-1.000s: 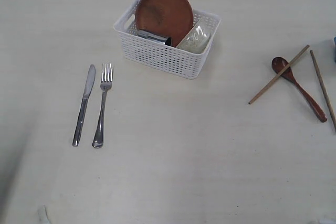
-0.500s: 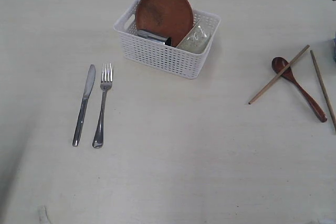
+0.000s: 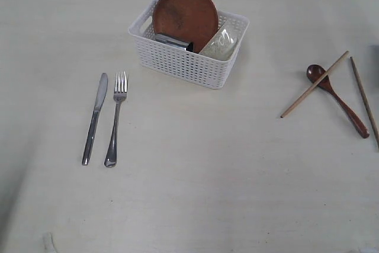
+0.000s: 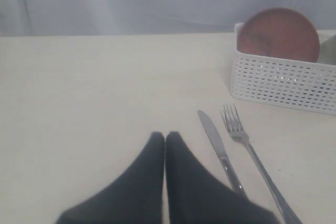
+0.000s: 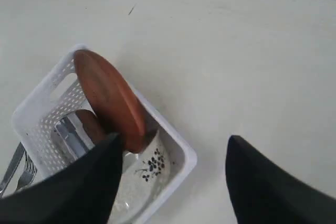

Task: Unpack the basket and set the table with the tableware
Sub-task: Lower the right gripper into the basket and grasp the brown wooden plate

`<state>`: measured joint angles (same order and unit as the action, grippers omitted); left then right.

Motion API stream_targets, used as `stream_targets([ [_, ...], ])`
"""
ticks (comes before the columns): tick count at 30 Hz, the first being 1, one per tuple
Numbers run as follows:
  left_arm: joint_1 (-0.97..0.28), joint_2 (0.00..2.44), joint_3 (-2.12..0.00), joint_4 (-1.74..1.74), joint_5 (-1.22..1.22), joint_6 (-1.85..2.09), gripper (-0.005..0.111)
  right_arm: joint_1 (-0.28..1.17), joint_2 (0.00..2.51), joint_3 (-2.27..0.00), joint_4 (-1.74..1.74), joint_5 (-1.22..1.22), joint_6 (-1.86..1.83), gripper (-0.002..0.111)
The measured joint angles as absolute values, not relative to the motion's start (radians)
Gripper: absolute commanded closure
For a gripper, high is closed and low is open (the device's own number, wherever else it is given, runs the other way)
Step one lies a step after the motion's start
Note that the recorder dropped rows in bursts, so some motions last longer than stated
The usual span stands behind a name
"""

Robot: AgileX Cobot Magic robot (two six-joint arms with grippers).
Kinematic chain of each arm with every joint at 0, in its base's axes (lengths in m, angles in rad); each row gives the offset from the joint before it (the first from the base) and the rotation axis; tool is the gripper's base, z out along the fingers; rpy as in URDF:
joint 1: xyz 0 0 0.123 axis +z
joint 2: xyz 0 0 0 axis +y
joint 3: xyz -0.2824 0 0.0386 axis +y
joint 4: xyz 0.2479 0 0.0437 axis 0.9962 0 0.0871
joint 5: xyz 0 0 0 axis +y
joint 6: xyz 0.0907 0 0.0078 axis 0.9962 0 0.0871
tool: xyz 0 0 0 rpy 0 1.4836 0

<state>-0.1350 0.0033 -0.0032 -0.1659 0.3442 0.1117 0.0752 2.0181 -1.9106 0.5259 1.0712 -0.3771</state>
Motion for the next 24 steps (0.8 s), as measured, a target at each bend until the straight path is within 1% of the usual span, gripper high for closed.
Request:
stream_targets([
  [5, -0.135, 0.003, -0.003, -0.166, 0.344, 0.112, 0.107, 0.221, 2.116, -1.911, 0.471, 1.002, -0.377, 0.053],
  [8, -0.135, 0.003, -0.003, -0.166, 0.344, 0.112, 0.107, 0.250, 2.165, -1.911, 0.457, 0.955, -0.383, 0.052],
  [16, -0.135, 0.003, -0.003, -0.166, 0.344, 0.112, 0.107, 0.271, 2.252, -1.911, 0.473, 0.839, -0.502, 0.052],
  [24, -0.135, 0.003, -0.003, -0.166, 0.344, 0.112, 0.107, 0.272, 2.267, -1.911, 0.527, 0.773, -0.592, 0.052],
])
